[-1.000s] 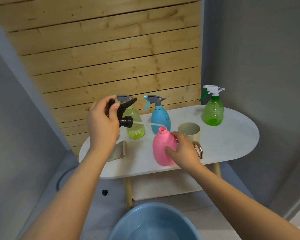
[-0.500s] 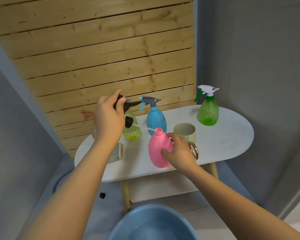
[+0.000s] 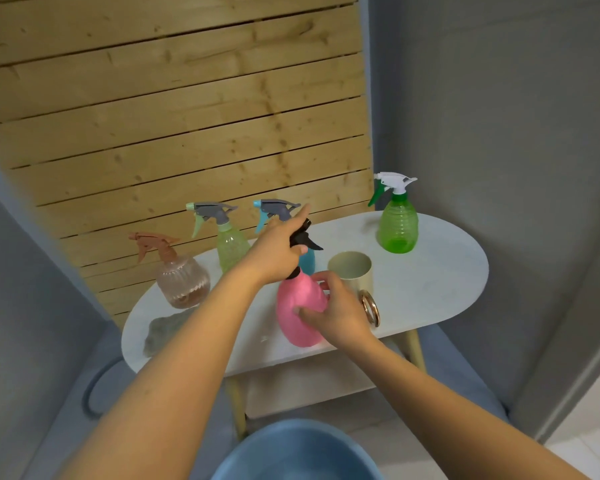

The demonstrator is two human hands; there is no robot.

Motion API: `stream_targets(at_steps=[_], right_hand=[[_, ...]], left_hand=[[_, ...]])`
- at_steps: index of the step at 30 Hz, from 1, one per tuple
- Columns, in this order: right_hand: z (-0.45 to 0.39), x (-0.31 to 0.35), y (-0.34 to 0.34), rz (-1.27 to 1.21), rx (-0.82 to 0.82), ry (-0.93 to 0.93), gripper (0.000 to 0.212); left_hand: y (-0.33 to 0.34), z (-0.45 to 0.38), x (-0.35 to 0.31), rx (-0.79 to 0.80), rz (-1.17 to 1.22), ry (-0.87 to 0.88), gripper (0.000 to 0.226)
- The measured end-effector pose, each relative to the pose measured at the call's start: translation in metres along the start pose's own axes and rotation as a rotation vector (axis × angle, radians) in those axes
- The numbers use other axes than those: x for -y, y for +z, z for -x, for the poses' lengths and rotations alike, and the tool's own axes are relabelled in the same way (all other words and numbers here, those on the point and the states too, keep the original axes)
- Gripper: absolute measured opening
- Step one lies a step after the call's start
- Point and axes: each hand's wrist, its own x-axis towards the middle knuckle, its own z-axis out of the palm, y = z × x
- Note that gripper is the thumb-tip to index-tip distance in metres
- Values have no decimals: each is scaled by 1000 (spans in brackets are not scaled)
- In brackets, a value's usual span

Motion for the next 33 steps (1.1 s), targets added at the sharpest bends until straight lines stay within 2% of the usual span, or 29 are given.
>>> stream_targets(at_steps=[2, 6, 8, 11, 14, 18, 22, 26, 30, 33], right_hand=[[-1, -1, 1, -1, 6, 13, 62], [0, 0, 3, -24, 12, 5, 61], [-1, 0, 4, -42, 5, 12, 58], [-1, 2, 5, -64, 3, 29, 58], [1, 2, 7, -145, -3, 68, 56], [2, 1, 10, -232, -22, 136, 58], [5, -2, 15, -319, -25, 176, 60], [2, -4, 15, -397, -21, 202, 58], [1, -5, 13, -408, -3, 200, 57], [2, -4, 11, -402, 10, 194, 59]], left_hand=[[-3, 1, 2, 39, -32, 34, 76], [1, 2, 6, -134, 171, 19, 78], [8, 3, 8, -170, 276, -21, 59], [19, 1, 14, -212, 216, -7, 23], [28, 1, 28, -238, 168, -20, 44], [36, 17, 33, -363, 406, -104, 62], [48, 25, 36, -490, 617, -120, 55], [60, 29, 42, -458, 834, -123, 41], [66, 30, 43, -447, 744, -72, 33], [68, 31, 48, -421, 741, -40, 39]])
